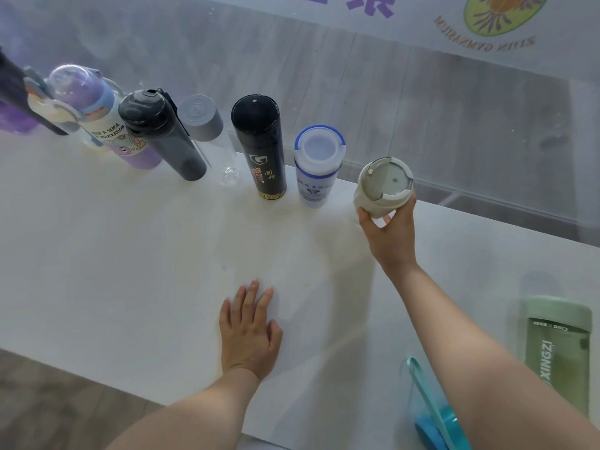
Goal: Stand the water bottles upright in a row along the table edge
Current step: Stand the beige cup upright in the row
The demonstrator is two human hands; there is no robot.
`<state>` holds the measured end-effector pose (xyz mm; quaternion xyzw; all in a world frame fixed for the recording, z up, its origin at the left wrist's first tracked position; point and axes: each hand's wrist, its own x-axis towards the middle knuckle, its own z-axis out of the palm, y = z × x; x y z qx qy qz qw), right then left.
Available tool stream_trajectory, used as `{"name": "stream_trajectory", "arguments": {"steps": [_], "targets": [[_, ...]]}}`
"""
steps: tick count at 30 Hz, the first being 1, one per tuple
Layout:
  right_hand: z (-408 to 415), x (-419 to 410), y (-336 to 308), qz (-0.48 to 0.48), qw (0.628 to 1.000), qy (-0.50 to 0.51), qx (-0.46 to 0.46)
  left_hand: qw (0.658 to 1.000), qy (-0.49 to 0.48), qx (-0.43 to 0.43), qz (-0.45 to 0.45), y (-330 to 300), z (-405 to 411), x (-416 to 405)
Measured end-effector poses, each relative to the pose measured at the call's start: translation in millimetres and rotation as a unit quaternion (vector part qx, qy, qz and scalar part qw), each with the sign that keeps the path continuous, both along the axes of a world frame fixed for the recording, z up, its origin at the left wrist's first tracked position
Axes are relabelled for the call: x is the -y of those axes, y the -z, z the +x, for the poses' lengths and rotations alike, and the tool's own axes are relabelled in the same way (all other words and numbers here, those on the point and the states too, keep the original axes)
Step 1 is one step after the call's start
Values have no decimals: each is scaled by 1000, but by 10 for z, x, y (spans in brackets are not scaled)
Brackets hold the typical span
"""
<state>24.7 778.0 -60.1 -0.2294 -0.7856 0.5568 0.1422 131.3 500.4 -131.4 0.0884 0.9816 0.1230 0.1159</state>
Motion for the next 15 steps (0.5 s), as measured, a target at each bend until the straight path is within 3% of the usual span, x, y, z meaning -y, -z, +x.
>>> {"name": "stream_trajectory", "arguments": {"steps": [11,15], "targets": [[203,-209,-63,-62,992,-28,104,1000,-1,-3,-3,8,6,-4],[613,-312,-172,-26,986,-54,158,1000,-3,-6,-4,6,11,-7]]}}
